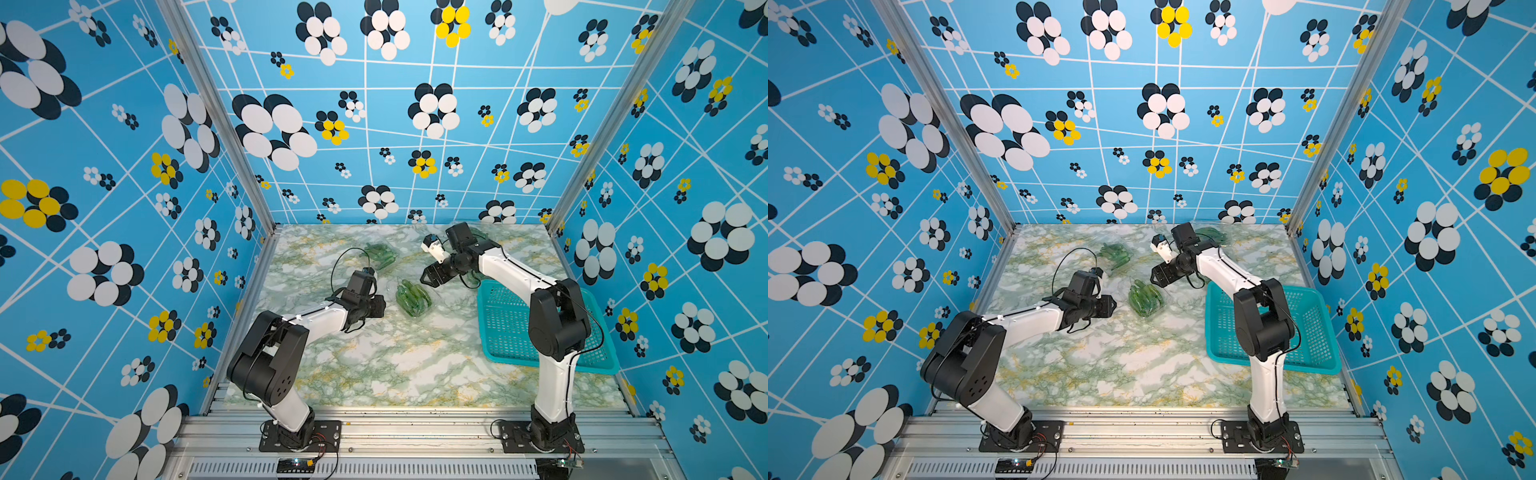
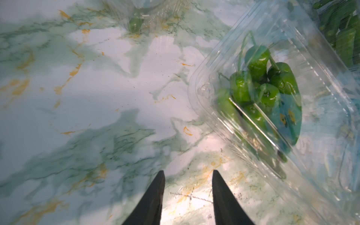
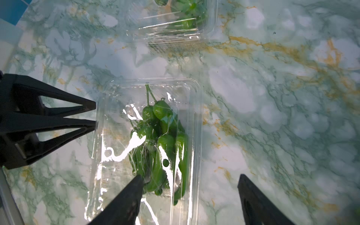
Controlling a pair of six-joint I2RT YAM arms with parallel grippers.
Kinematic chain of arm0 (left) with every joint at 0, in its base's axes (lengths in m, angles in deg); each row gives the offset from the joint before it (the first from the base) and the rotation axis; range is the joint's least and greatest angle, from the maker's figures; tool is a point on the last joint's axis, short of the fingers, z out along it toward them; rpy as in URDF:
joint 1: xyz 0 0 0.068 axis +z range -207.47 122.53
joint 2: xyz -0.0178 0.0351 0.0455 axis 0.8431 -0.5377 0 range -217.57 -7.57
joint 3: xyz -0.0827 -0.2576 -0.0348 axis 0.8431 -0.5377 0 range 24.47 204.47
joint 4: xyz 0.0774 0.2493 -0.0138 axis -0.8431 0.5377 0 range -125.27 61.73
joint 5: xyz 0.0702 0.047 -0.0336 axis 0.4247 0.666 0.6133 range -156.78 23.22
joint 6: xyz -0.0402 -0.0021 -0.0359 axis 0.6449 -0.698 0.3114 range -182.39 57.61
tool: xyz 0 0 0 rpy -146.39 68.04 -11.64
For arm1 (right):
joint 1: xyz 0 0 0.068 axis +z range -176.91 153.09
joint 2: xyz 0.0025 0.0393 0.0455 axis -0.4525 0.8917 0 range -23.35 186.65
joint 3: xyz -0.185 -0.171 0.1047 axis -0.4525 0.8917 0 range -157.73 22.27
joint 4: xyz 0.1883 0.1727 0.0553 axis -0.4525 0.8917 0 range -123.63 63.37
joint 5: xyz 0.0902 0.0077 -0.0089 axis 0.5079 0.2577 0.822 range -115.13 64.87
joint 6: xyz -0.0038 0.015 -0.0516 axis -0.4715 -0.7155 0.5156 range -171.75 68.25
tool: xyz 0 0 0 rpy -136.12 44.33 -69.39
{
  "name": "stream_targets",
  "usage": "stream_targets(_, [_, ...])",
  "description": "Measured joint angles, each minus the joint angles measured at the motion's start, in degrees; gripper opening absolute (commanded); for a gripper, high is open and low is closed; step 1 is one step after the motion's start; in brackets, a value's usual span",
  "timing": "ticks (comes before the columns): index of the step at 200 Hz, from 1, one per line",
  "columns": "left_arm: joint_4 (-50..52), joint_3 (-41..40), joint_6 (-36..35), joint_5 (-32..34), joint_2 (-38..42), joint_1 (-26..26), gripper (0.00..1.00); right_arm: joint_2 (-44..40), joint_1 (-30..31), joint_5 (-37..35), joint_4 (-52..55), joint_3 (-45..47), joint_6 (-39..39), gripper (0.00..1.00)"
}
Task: Take small green peppers out of containers
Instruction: Adjust the packing box at the center of the board, then open the packing box at the center of the board.
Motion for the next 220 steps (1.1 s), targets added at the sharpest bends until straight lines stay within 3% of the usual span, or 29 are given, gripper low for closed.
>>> stream_targets(220, [-7.8, 0.0, 8.5, -12.7, -2.6, 4.2, 0.46, 4.8, 1.2, 5.7, -0.1, 0.2, -1.2, 0.72])
